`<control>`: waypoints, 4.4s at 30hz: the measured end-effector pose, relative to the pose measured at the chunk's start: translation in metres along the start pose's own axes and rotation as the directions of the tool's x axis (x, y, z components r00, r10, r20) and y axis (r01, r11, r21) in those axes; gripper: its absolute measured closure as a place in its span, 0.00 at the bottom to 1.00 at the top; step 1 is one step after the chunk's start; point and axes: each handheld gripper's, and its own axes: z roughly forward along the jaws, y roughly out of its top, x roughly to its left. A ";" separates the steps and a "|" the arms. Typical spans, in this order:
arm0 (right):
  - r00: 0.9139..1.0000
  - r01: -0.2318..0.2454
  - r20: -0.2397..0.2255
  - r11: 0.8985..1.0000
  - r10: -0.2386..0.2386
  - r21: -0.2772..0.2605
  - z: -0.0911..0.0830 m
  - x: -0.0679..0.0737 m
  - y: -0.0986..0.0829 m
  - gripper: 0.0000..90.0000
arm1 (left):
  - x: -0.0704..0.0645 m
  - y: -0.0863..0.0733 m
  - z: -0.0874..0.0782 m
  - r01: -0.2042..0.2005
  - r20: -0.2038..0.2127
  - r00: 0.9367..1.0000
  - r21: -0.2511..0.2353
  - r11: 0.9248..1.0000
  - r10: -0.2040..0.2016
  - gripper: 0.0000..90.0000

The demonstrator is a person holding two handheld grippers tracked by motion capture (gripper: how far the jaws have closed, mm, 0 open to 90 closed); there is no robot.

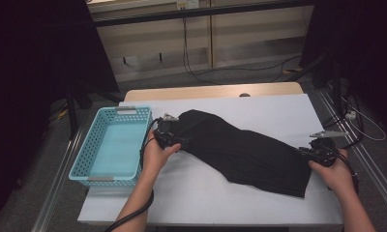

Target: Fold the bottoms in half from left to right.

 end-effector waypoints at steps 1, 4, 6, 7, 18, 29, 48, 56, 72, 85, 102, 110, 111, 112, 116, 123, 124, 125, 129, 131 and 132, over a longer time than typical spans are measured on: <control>1.000 0.014 -0.005 1.000 -0.014 0.004 0.000 0.001 0.000 0.97 | -0.001 0.000 0.000 -0.003 0.000 1.000 0.003 1.000 0.002 0.18; 1.000 0.020 -0.012 1.000 -0.020 0.002 -0.002 0.000 0.001 0.98 | -0.001 0.000 0.000 -0.004 0.001 1.000 0.002 1.000 0.004 0.18; 1.000 0.013 -0.011 1.000 -0.013 0.001 -0.004 -0.002 0.002 0.99 | -0.001 0.000 0.000 -0.003 0.004 1.000 0.001 1.000 0.003 0.18; 1.000 0.009 -0.009 1.000 -0.009 -0.006 -0.007 -0.005 0.002 0.99 | -0.001 0.000 0.000 -0.002 0.005 1.000 0.001 1.000 0.002 0.18; 0.993 0.021 0.121 0.997 -0.012 -0.075 -0.025 -0.024 0.005 0.87 | -0.002 0.000 -0.005 -0.008 0.000 1.000 -0.003 1.000 0.008 0.17; 0.984 0.180 -0.004 0.982 -0.180 -0.063 -0.010 0.046 0.014 0.54 | -0.003 0.000 -0.006 -0.008 0.001 1.000 -0.005 1.000 0.008 0.17; 0.942 0.260 -0.201 0.963 -0.268 -0.068 0.012 0.123 0.008 0.43 | 0.003 -0.001 -0.012 -0.002 -0.018 1.000 -0.002 1.000 0.002 0.15; 0.923 0.285 -0.241 0.954 -0.300 -0.093 0.013 0.142 0.011 0.64 | 0.003 0.000 -0.013 0.002 -0.021 1.000 -0.001 1.000 -0.002 0.15; 0.860 0.440 -0.248 0.894 -0.446 -0.083 0.027 0.181 -0.001 0.81 | 0.010 0.001 -0.021 0.020 -0.053 0.998 -0.001 1.000 -0.020 0.14; 0.832 0.482 -0.273 0.873 -0.483 -0.076 0.008 0.176 -0.013 0.93 | 0.015 -0.003 -0.019 0.048 -0.100 0.994 0.008 0.999 -0.047 0.14; 0.896 0.354 -0.242 0.927 -0.373 -0.120 0.004 0.156 -0.002 0.36 | 0.023 -0.016 0.004 0.111 -0.146 0.984 0.056 0.992 -0.102 0.14; 0.925 0.299 -0.202 0.944 -0.323 -0.139 0.001 0.139 0.002 0.26 | 0.025 -0.019 0.008 0.146 -0.163 0.977 0.058 0.988 -0.135 0.16; 0.928 0.292 -0.196 0.946 -0.316 -0.141 0.001 0.137 0.002 0.25 | 0.026 -0.019 0.008 0.147 -0.165 0.977 0.054 0.988 -0.136 0.17; 0.932 0.286 -0.191 0.948 -0.309 -0.139 0.001 0.135 0.002 0.25 | 0.026 -0.019 0.008 0.154 -0.168 0.975 0.051 0.987 -0.143 0.18; 0.937 0.272 -0.186 0.952 -0.295 -0.137 0.001 0.131 0.001 0.25 | 0.027 -0.020 0.010 0.156 -0.173 0.974 0.058 0.986 -0.144 0.19; 0.935 0.278 -0.187 0.951 -0.300 -0.134 0.002 0.133 0.001 0.25 | 0.024 -0.018 0.010 0.174 -0.167 0.972 0.056 0.983 -0.162 0.30; 0.934 0.280 -0.189 0.951 -0.302 -0.133 0.002 0.133 0.001 0.24 | 0.023 -0.017 0.010 0.171 -0.160 0.974 0.059 0.984 -0.160 0.35; 0.934 0.282 -0.189 0.950 -0.303 -0.131 0.003 0.133 0.001 0.24 | 0.021 -0.017 0.010 0.167 -0.156 0.975 0.063 0.984 -0.156 0.40; 0.935 0.280 -0.189 0.952 -0.300 -0.125 0.004 0.133 0.001 0.24 | 0.019 -0.014 0.012 0.173 -0.140 0.977 0.065 0.983 -0.163 0.54; 0.936 0.278 -0.187 0.953 -0.298 -0.123 0.004 0.133 0.001 0.24 | 0.019 -0.013 0.012 0.190 -0.121 0.976 0.058 0.980 -0.182 0.62; 0.936 0.277 -0.188 0.953 -0.297 -0.124 0.004 0.132 0.001 0.24 | 0.020 -0.013 0.012 0.203 -0.109 0.974 0.055 0.978 -0.197 0.67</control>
